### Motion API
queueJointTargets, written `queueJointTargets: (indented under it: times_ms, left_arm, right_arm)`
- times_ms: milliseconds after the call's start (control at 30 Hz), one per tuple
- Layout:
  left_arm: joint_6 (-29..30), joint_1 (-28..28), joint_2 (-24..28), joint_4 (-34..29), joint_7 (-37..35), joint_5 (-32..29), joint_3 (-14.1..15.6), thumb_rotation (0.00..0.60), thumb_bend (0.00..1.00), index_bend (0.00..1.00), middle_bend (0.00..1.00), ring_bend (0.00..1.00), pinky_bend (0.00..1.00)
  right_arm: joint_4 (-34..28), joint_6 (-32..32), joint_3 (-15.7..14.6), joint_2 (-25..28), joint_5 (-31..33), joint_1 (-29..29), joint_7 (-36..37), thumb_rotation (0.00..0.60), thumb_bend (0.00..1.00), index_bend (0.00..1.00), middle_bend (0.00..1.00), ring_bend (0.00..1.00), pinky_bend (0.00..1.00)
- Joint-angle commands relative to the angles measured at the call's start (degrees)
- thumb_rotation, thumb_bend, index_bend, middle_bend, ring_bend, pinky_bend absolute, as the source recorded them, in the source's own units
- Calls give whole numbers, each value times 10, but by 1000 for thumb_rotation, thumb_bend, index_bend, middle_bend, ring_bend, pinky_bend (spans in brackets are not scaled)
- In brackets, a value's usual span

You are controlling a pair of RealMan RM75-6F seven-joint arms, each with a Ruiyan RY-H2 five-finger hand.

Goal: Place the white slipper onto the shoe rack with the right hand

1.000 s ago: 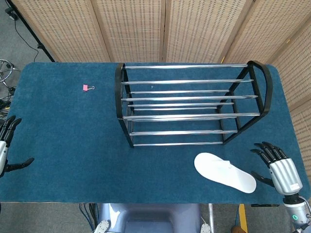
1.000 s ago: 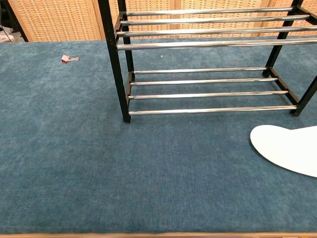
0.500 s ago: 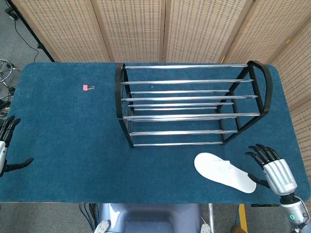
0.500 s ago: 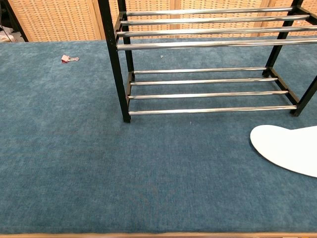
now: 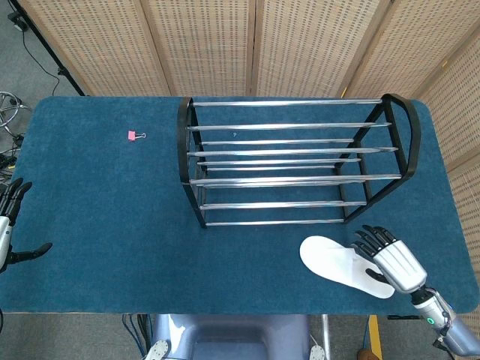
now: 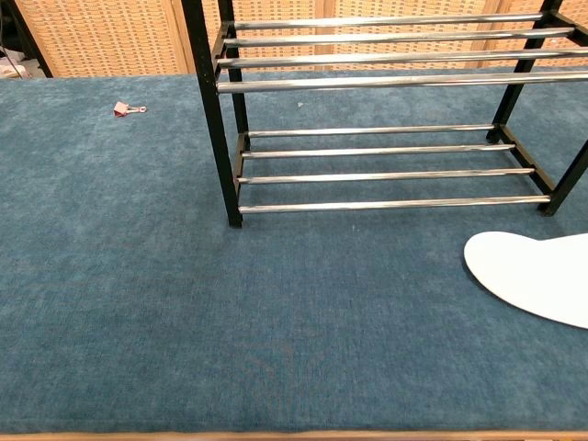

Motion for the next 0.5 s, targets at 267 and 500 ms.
queueJointTargets:
  times_ms: [267,500]
  left_arm:
    - [0,1,1,0,-3,-2,-1,600,83,0,0,0,0]
    - [-1,0,2,0,-7,-6,-2,600,83,0,0,0,0]
  right_arm:
    - [77,-16,-17,-56,-11,33,17,600,96,356,276,178,267]
    - [106,-8,-21,-81,-4,37,32,600,123,416,364,223,314]
